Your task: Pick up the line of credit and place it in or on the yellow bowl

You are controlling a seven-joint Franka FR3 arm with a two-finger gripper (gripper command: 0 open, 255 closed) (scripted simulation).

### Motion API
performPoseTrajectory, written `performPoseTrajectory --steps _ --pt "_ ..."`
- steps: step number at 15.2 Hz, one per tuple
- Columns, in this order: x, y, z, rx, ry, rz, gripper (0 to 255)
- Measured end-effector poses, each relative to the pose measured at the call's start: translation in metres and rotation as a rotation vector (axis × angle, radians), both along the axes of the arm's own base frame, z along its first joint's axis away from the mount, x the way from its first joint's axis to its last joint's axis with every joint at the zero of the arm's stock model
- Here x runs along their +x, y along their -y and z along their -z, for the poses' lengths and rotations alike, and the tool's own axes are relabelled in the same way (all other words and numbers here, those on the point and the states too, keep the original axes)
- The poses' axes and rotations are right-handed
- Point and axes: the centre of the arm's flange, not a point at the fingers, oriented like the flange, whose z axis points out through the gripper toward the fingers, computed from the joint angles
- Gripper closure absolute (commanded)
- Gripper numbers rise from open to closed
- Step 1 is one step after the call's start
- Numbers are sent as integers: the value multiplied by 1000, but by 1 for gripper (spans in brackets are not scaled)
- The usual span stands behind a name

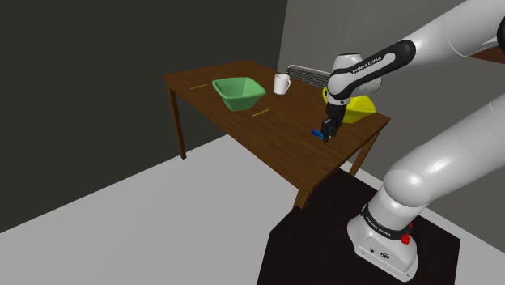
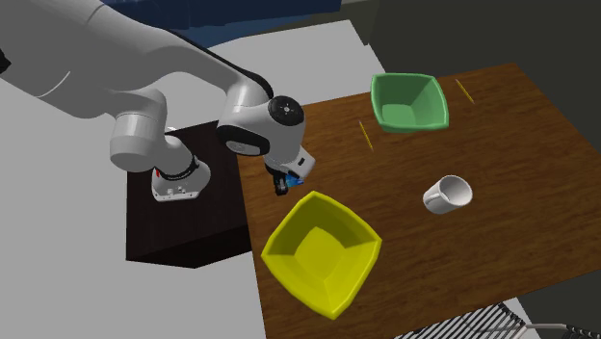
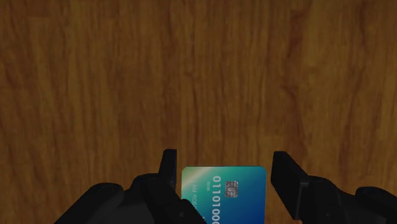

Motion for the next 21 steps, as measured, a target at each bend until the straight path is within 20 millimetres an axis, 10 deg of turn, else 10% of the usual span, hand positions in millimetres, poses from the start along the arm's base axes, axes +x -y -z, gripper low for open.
performPoseTrajectory --steps 10,21 --pt "0 0 -3 0 1 0 255" --pt "0 -1 -57 1 -1 0 255"
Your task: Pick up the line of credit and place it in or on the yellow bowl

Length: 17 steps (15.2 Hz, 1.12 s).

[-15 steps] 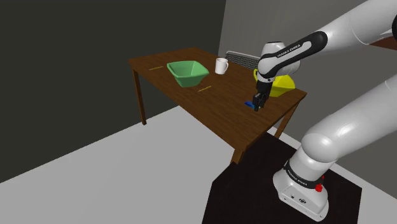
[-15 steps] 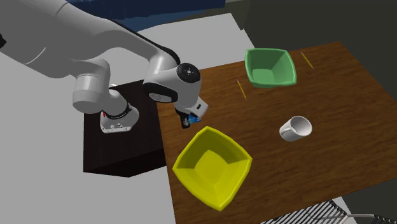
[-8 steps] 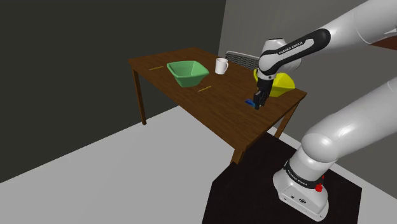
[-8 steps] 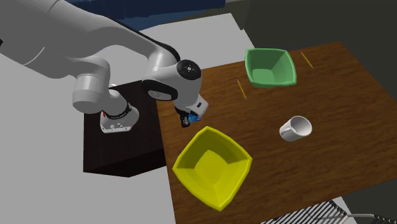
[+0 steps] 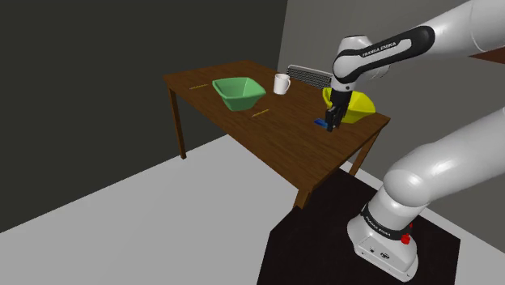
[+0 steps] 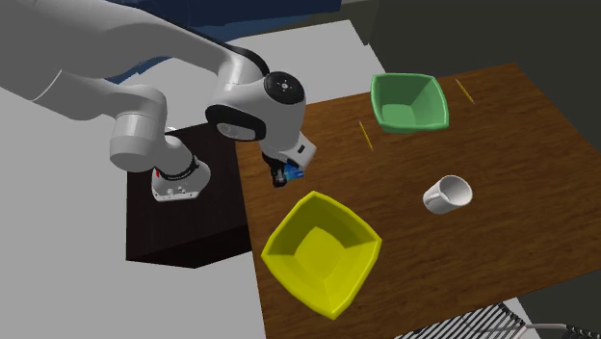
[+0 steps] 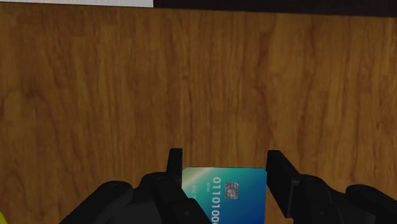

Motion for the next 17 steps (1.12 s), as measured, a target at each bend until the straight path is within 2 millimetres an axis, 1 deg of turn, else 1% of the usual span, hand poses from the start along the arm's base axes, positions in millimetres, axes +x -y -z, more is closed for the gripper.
performPoseTrajectory --steps 17 --pt "-2 0 -90 0 0 0 255"
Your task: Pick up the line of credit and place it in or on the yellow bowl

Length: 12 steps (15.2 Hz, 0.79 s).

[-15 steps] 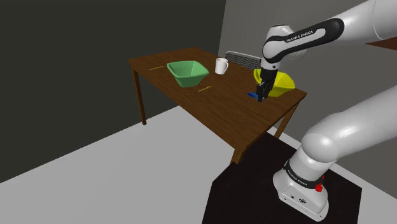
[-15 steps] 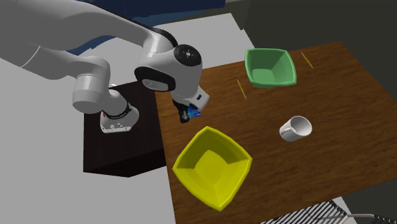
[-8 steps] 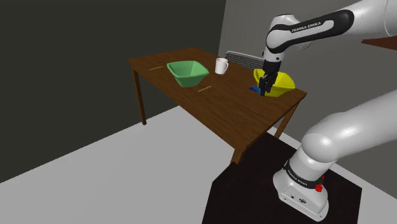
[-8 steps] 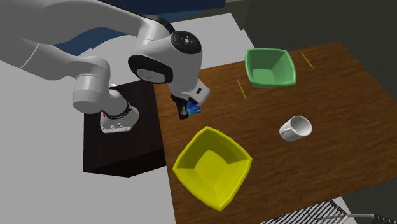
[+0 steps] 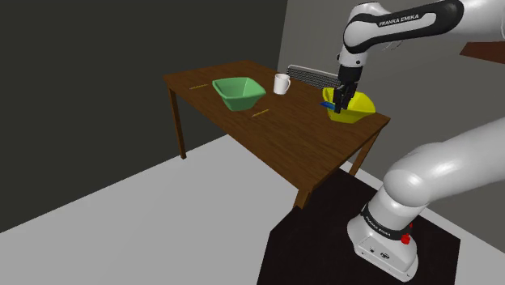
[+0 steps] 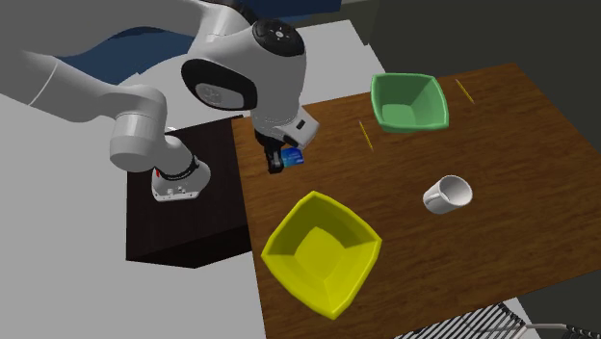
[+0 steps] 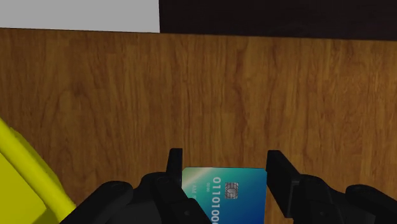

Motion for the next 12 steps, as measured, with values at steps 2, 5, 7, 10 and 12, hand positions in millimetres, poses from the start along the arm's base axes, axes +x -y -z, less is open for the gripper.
performPoseTrajectory --steps 2,5,7,10,12 --pt "2 0 -10 0 0 0 255" --pt "1 0 -25 0 0 0 255" --pt "2 13 -28 0 0 0 255" --pt "9 52 -33 1 0 1 255" --pt "5 78 -34 1 0 1 255"
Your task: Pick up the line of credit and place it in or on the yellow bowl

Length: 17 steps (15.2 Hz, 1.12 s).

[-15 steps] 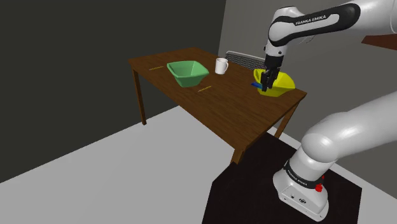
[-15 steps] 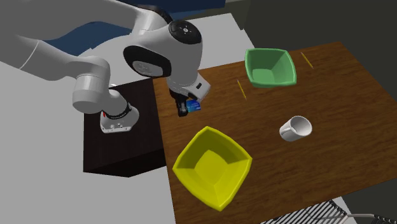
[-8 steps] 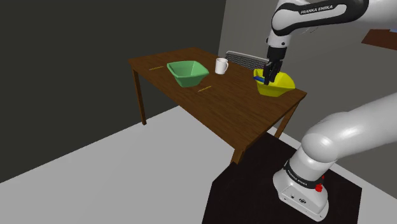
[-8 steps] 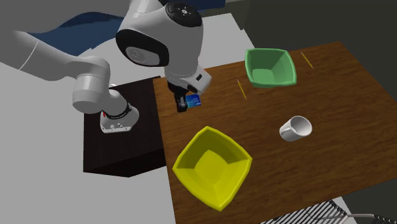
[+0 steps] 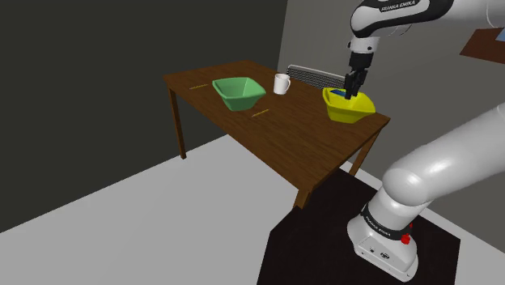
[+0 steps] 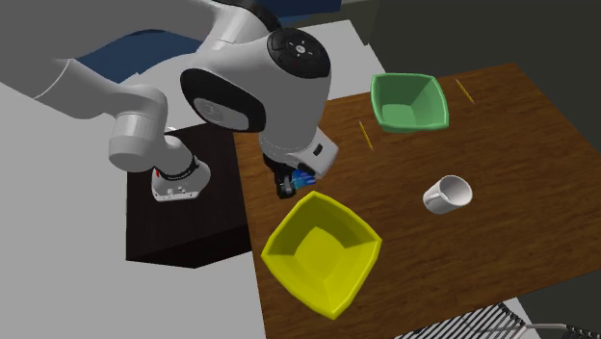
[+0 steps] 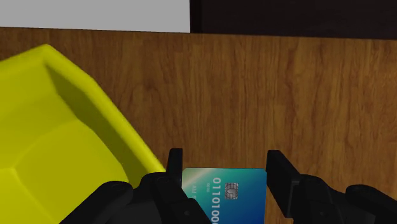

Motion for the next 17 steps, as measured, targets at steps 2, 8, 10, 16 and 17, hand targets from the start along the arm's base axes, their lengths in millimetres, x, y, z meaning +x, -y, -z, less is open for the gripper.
performPoseTrajectory --steps 2,8,10,16,17 --pt "3 25 -1 0 0 0 255" --pt "10 107 -6 0 0 1 255" --pt "13 133 -6 0 -1 2 255" --pt "14 163 13 -1 -1 -1 255" --pt "15 163 18 -1 -1 -1 255"
